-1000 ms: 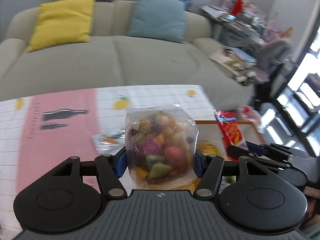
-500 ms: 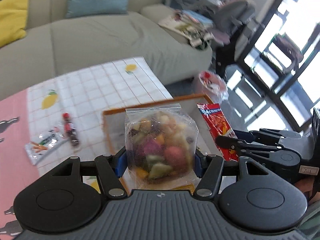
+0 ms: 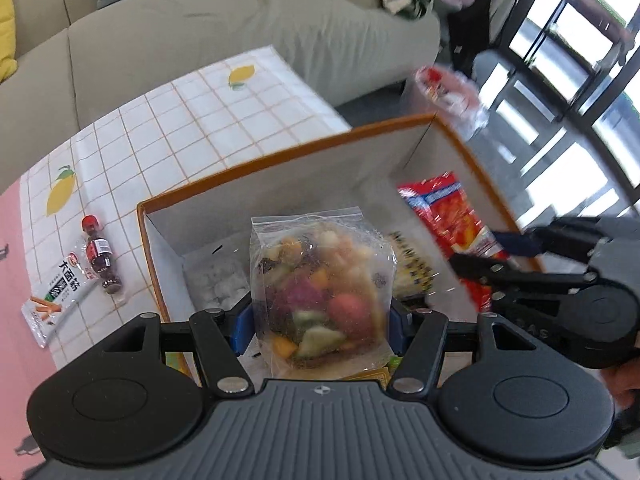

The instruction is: Organize snacks

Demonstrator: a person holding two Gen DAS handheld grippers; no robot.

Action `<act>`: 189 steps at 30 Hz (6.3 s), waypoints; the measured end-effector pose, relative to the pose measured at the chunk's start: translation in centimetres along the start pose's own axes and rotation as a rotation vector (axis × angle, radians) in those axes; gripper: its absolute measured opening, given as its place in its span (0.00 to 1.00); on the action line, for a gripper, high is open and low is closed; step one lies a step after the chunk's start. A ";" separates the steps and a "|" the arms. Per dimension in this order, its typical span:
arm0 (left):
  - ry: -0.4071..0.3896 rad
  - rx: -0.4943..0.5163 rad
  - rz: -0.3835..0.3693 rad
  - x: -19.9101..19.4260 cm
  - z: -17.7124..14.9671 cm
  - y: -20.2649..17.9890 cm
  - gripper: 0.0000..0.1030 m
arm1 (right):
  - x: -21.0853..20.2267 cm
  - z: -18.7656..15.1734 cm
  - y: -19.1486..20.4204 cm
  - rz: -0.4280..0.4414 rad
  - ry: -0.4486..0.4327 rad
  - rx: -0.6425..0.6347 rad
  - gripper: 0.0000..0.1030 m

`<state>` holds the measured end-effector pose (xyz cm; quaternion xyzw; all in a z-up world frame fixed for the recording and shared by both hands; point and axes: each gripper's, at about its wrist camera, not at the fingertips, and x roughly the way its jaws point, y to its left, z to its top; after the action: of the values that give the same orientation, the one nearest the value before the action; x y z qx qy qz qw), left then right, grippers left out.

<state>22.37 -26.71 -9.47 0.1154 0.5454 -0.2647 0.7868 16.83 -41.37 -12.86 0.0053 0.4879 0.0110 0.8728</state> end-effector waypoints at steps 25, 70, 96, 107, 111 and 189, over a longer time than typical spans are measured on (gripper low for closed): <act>0.022 0.118 0.137 3.1 0.3 -1.1 0.83 | 4.0 0.0 0.3 -0.108 0.096 -0.077 0.43; -0.435 -0.209 0.231 -15.3 -13.8 12.6 0.84 | -7.9 -2.3 19.2 -0.045 -0.337 0.143 0.94; -0.306 -0.270 0.207 -10.0 -18.9 21.0 0.84 | -1.2 -3.5 29.0 0.030 -0.365 -0.146 0.88; -0.258 -0.182 0.180 -7.2 -16.4 24.0 0.84 | 2.3 -0.6 29.1 0.081 -0.330 -0.154 0.70; -0.241 -0.125 0.185 -5.6 -15.4 24.9 0.84 | 4.3 1.0 28.9 0.109 -0.292 -0.130 0.66; -0.073 -0.478 0.132 -2.0 -24.4 23.4 0.86 | 7.0 -8.3 31.4 0.151 -0.014 -0.146 0.50</act>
<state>15.05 4.88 -19.36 -0.0482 0.5550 -0.0805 0.8265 13.03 -9.82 -22.53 -0.0215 0.4777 0.1125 0.8710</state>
